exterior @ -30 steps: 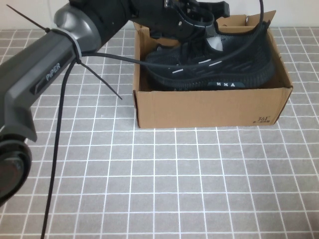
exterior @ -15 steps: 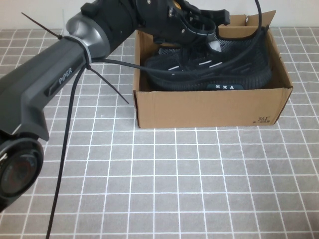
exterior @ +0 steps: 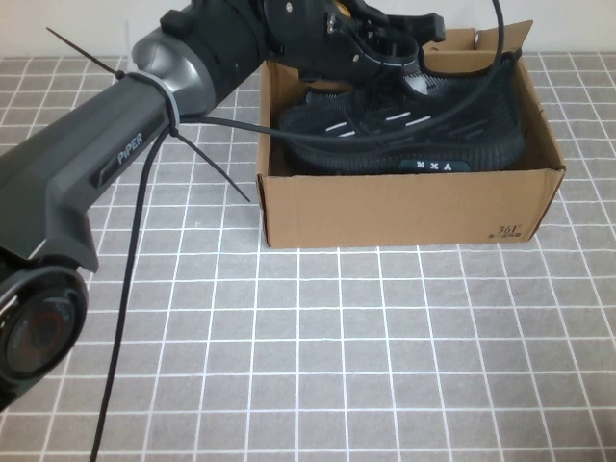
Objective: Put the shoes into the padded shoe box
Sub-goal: Place the shoe in the shoe box
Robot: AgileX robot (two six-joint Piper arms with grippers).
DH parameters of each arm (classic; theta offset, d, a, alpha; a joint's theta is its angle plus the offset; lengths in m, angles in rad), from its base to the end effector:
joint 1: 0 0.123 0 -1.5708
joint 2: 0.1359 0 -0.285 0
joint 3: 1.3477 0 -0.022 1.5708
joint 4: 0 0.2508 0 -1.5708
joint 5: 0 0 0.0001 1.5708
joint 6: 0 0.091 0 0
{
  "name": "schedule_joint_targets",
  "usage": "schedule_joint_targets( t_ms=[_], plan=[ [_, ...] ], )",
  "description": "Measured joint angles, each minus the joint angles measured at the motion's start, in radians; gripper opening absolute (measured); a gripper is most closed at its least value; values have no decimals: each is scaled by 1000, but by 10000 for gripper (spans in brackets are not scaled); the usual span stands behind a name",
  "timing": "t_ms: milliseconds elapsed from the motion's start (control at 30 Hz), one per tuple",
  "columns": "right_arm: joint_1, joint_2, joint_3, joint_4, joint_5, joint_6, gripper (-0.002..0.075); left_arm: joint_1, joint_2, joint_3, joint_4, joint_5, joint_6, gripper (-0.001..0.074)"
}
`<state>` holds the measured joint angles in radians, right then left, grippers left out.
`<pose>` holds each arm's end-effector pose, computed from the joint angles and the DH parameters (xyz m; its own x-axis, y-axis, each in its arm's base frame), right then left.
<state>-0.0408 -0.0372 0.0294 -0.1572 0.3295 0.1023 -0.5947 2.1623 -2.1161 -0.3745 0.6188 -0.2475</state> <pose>0.0522 -0.0068 0.1759 -0.2324 -0.0370 -0.9719 0.0793 0.9952 -0.0569 0.4159 -0.3047 0.3220 -0.7331 -0.1282 -0.6679 0.3654 0.7541 -0.5458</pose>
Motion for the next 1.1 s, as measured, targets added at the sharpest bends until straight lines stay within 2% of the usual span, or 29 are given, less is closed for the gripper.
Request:
schedule_joint_targets(
  t_ms=[1100],
  plan=[
    [0, 0, 0, 0, 0, 3, -6, 3, 5, 0, -62, 36, -7, 0]
  ],
)
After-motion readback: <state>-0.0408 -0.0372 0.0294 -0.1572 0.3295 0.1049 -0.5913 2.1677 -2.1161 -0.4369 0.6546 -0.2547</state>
